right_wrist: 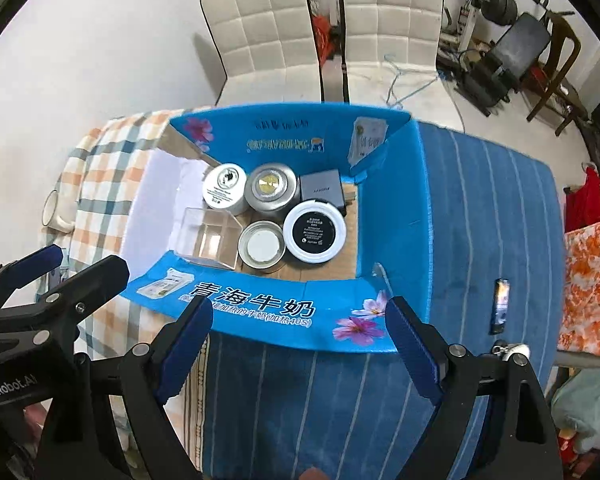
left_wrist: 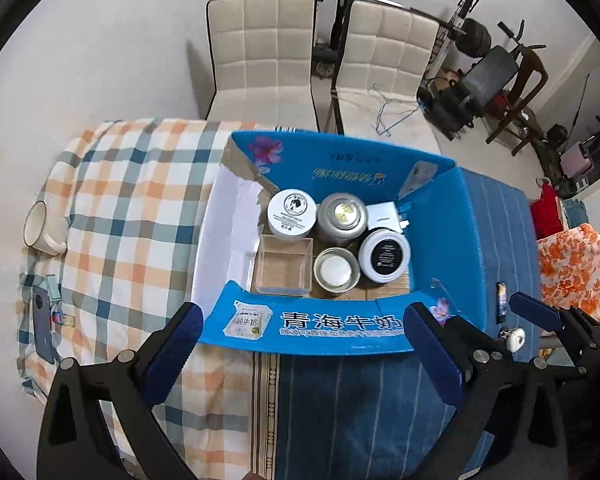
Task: Organize rigid objects
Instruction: 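Lift both tools out of the blue box toward the table, then grasp the space-print drink can with the left tool while the right tool grasps the white device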
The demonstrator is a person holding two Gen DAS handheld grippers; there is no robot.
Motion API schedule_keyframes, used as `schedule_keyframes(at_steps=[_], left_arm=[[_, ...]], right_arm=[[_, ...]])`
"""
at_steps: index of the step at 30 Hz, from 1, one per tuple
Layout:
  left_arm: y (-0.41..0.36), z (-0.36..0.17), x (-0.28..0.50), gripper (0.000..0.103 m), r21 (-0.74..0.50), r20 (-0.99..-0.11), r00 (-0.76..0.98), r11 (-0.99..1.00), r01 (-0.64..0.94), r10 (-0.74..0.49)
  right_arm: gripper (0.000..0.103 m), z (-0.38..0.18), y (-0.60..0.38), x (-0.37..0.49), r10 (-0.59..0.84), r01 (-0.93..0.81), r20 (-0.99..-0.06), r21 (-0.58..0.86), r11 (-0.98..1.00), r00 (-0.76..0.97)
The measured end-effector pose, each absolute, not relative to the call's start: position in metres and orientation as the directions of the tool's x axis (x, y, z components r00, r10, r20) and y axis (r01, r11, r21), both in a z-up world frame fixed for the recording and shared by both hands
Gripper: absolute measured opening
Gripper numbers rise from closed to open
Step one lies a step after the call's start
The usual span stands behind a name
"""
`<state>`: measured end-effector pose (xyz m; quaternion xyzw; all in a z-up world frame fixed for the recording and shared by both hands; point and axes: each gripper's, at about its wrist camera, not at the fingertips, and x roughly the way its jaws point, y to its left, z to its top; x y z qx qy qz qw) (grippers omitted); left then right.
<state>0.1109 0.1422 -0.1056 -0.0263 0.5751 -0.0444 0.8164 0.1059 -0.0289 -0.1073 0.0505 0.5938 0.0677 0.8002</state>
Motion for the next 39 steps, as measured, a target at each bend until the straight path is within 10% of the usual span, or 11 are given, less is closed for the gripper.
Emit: schedule_keyframes(at_steps=[14, 27, 34, 39], left_arm=[[0.113, -0.073, 0.092, 0.103, -0.055, -0.914, 0.401, 0.998, 0.044, -0.068], [-0.102, -0.156, 0.089, 0.103, -0.147, -0.939, 0.239, 0.919, 0.366, -0.245], [-0.190, -0.236, 0.108, 0.103, -0.124, -0.975, 0.117, 0.900, 0.418, -0.188], [-0.211, -0.281, 0.118, 0.103, -0.091, -0.992, 0.046, 0.911, 0.403, -0.120]], right_arm=[[0.090, -0.071, -0.083, 0.074, 0.202, -0.001, -0.913, 0.216, 0.976, 0.355], [0.090, -0.227, -0.338, 0.013, 0.083, 0.585, -0.990, 0.137, 0.799, 0.117], [0.060, -0.328, -0.403, -0.003, 0.304, 0.788, -0.948, 0.260, 0.558, 0.098], [0.061, -0.337, -0.405, 0.011, 0.331, 0.788, -0.932, 0.315, 0.529, 0.150]])
